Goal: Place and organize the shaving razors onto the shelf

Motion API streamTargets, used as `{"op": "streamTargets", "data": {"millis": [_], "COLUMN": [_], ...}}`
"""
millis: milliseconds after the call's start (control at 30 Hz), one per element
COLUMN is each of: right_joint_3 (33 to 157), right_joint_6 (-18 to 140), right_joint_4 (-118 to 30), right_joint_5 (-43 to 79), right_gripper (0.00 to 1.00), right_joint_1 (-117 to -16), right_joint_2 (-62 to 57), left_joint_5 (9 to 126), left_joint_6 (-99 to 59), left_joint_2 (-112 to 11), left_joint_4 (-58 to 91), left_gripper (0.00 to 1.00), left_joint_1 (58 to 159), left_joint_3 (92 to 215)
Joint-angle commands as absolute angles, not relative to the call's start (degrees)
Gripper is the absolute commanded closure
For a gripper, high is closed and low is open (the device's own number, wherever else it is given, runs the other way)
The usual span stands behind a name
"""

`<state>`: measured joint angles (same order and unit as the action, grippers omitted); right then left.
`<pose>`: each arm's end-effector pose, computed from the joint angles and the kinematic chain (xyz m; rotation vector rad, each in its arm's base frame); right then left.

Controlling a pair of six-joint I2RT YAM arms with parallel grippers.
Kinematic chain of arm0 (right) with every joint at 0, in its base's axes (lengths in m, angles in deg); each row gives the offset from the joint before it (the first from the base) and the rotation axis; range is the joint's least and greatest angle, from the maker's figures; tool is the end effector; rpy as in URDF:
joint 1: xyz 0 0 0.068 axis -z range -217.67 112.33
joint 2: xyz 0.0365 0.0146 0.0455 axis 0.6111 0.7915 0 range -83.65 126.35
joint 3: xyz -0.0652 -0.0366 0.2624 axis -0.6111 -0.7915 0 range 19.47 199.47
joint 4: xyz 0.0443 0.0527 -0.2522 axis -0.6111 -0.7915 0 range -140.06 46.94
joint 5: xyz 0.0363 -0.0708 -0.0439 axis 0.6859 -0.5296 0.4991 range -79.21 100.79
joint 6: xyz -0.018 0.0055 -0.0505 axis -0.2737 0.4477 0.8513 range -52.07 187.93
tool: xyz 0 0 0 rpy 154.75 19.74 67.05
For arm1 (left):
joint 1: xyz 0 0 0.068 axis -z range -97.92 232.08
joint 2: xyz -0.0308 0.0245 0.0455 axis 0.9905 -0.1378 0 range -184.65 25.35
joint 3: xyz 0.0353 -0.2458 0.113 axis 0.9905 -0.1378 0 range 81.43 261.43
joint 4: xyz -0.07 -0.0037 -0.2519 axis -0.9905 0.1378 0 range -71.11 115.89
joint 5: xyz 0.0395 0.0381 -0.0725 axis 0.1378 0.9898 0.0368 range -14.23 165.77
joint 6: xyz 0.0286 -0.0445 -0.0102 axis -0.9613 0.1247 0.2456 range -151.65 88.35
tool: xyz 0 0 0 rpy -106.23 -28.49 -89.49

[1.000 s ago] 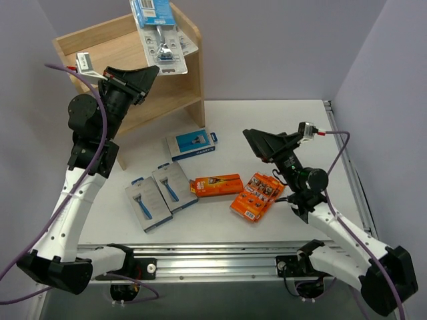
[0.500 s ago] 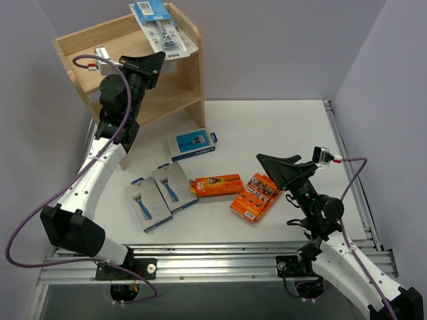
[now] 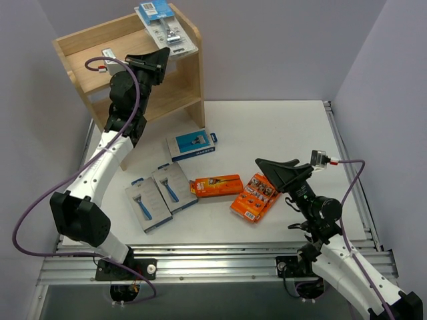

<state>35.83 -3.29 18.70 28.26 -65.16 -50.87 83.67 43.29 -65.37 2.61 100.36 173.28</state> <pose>0.1066 0.0675 0.3215 0.0223 0.9482 1.7296 0.3541 -0.1119 0.4750 -0.7686 1.1526 -1.2992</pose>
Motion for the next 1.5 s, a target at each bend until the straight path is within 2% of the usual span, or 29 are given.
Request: {"op": "streamTargets", "data": {"millis": [0, 667, 733, 867, 1000, 1033, 1067, 1467], "right_joint_3": [36.3, 37.0, 36.9, 36.2, 35.4, 35.3, 35.2, 33.3], "right_joint_6": [-1.7, 0.6, 0.6, 0.7, 0.8, 0.8, 0.7, -0.3], "right_joint_4": [21.3, 17.7, 17.8, 18.2, 19.5, 19.6, 19.8, 22.7], "right_joint_5": [30.0, 29.2, 29.2, 28.6, 28.3, 28.1, 28.0, 27.2], "right_gripper": [0.36, 0.34, 0.34, 0.34, 0.33, 0.33, 0.33, 0.32], "right_joint_1": [-64.7, -64.7, -64.7, -64.7, -64.7, -64.7, -64.7, -64.7], "right_joint_2": [-50.9, -51.3, -51.2, -51.3, -51.5, -51.4, -51.4, -49.9], "left_joint_5": [84.4, 81.4, 81.4, 80.1, 79.5, 79.4, 79.3, 76.0], "left_joint_6": [48.1, 54.0, 53.9, 54.7, 55.6, 55.7, 55.8, 56.7], "left_joint_2": [-66.2, -72.0, -72.4, -73.3, -73.9, -74.1, -74.1, -74.9], "left_joint_4": [-3.5, -4.9, -5.0, -5.7, -6.4, -6.6, -6.6, -5.5], "left_gripper": [0.98, 0.97, 0.9, 0.86, 0.72, 0.63, 0.59, 0.38], "left_joint_1": [100.3, 99.0, 98.8, 98.3, 98.2, 98.2, 98.1, 96.6], "left_joint_3": [174.9, 176.3, 176.1, 176.4, 176.4, 176.5, 176.7, 177.8]}}
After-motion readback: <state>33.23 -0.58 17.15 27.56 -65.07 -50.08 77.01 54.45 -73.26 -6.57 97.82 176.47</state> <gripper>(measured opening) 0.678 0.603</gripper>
